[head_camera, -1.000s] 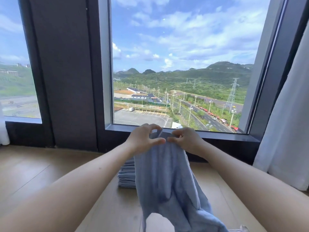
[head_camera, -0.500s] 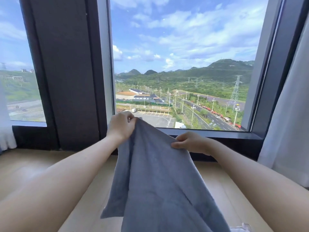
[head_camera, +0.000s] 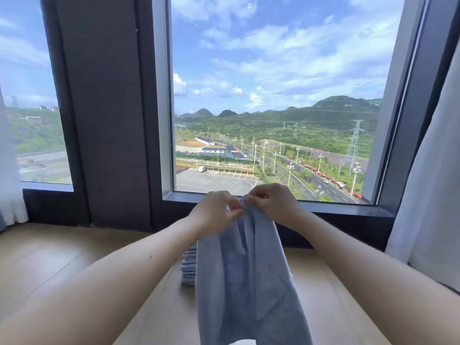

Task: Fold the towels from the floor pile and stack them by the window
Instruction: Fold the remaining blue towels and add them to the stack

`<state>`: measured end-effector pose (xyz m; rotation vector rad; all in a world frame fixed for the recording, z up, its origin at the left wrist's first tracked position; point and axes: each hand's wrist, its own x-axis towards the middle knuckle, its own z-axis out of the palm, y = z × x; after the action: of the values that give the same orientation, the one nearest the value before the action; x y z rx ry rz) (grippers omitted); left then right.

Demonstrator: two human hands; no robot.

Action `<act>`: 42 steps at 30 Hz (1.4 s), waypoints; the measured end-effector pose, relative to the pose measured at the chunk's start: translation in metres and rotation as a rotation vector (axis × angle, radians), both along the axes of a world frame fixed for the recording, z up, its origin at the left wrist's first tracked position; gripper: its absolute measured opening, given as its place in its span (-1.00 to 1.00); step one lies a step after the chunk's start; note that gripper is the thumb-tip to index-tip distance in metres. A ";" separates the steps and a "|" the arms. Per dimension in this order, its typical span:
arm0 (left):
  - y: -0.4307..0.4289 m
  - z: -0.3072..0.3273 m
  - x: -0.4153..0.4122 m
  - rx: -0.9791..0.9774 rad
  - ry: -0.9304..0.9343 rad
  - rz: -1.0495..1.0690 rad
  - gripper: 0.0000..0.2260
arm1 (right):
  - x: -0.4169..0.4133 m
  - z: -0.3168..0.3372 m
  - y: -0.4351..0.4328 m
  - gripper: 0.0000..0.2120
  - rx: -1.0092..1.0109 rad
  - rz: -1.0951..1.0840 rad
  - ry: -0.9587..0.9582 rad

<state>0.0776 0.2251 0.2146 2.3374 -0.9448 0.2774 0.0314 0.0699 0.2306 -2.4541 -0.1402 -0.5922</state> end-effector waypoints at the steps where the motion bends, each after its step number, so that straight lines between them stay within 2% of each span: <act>1: 0.000 0.002 -0.002 -0.025 -0.013 0.006 -0.79 | 0.000 0.002 0.001 -0.84 0.014 0.007 -0.001; 3: 0.001 0.006 -0.005 -0.076 -0.040 0.009 -0.76 | -0.003 0.004 0.000 -0.84 0.017 0.023 0.013; 7: 0.005 0.010 -0.007 -0.118 -0.081 0.020 -0.87 | -0.004 0.004 -0.001 -0.85 0.007 0.064 0.030; 11: 0.006 0.005 -0.007 -0.052 -0.054 -0.013 -0.83 | -0.005 0.003 0.003 -0.86 0.016 0.122 0.084; 13: 0.005 -0.001 -0.007 -0.034 -0.051 -0.018 -0.87 | -0.006 0.002 0.004 -0.87 0.003 0.122 0.106; 15: 0.005 -0.006 -0.007 -0.077 -0.050 0.003 -0.88 | -0.006 0.001 0.001 -0.88 0.002 0.115 0.128; 18: 0.010 -0.003 -0.001 -0.235 -0.033 0.106 -0.88 | -0.009 -0.002 -0.008 -0.81 0.024 0.142 0.255; 20: 0.017 0.002 0.003 -0.325 -0.025 0.190 -0.86 | -0.014 -0.005 -0.016 -0.84 -0.006 0.136 0.385; 25: 0.037 -0.002 0.019 -0.447 0.042 0.403 -0.82 | -0.022 -0.016 -0.043 -0.85 -0.089 0.027 0.563; 28: 0.042 -0.006 0.020 -0.366 0.093 0.426 -0.81 | -0.022 -0.018 -0.048 -0.78 -0.159 -0.060 0.483; 31: 0.035 -0.010 0.007 -0.171 0.144 0.223 -0.60 | -0.020 -0.014 -0.039 -0.79 -0.136 -0.108 0.293; 34: 0.019 -0.014 -0.002 -0.025 0.184 0.094 -0.45 | -0.015 -0.011 -0.028 -0.87 -0.071 -0.046 0.206; 38: 0.002 -0.018 -0.010 -0.026 0.150 0.041 -0.59 | -0.007 -0.009 -0.016 -0.84 -0.101 -0.001 0.180; 42: -0.007 -0.021 -0.020 -0.135 0.126 0.029 -0.76 | -0.007 -0.006 -0.009 -0.84 -0.093 0.032 0.168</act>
<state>0.0575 0.2176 0.1933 2.2180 -0.8064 0.1967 0.0241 0.0613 0.2246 -2.5737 -0.1422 -0.3714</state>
